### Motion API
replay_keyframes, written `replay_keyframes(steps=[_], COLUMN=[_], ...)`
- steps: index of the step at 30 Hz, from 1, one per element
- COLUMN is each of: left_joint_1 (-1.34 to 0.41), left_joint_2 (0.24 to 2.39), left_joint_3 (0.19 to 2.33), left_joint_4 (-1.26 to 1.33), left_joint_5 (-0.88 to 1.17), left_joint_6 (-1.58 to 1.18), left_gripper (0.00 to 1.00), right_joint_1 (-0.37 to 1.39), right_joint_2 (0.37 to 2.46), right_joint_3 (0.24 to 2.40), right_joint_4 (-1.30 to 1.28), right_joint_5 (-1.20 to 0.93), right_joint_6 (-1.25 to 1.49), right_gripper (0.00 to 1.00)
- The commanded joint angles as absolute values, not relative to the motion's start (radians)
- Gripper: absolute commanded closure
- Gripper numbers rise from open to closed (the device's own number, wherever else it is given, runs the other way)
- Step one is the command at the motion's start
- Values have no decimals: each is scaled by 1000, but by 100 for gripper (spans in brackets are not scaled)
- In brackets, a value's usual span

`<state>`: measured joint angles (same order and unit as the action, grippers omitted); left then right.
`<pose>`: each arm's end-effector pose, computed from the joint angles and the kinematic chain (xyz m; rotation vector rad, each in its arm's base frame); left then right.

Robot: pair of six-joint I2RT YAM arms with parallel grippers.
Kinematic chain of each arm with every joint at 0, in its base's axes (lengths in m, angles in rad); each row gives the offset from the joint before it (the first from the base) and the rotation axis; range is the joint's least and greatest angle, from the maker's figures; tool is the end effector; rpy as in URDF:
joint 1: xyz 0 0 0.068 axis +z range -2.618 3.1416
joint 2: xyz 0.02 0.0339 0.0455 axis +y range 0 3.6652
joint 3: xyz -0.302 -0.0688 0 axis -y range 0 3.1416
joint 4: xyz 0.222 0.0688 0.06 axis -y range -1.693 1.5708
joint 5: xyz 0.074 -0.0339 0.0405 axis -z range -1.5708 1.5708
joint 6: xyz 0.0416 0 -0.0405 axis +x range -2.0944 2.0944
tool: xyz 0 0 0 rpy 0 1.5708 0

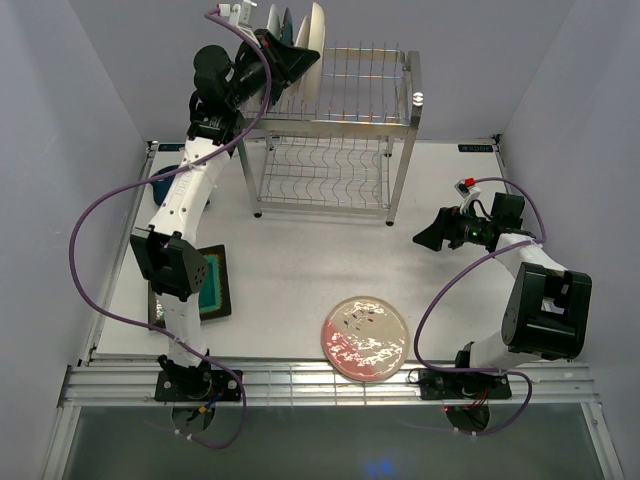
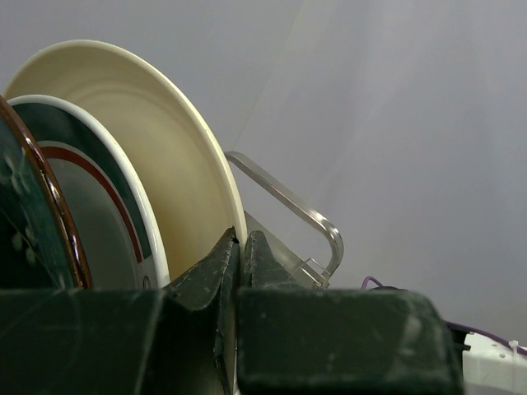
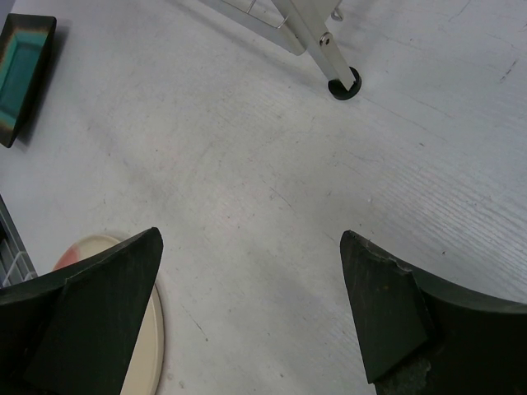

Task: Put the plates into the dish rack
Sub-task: Insert the plate into the dish rack.

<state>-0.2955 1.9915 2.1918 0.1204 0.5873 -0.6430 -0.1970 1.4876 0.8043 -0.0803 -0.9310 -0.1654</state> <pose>0.4257 -0.1537 0.5264 0.3095 1.3641 -1.1565 0.2775 -0.0214 0.2525 -0.4093 2.0670 0.8594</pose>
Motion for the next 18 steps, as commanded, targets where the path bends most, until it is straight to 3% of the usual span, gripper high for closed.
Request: replay_keyframes(steps=[1, 9, 18], left_joint_1=[-258, -247, -247], left_joint_2=[1956, 1991, 1960], left_joint_3=[2186, 2258, 2098], left_joint_4=[75, 9, 137], left_joint_5=[575, 594, 560], left_joint_6=[-614, -598, -655], left_gripper=[100, 100, 100], right_joint_1=[-204, -204, -206], right_joint_2=[1491, 1491, 1497], right_joint_3=[845, 847, 850], right_joint_4=[-86, -91, -92], right_joint_5=[-960, -963, -963], right_joint_6=[-170, -169, -170], right_gripper=[6, 6, 6])
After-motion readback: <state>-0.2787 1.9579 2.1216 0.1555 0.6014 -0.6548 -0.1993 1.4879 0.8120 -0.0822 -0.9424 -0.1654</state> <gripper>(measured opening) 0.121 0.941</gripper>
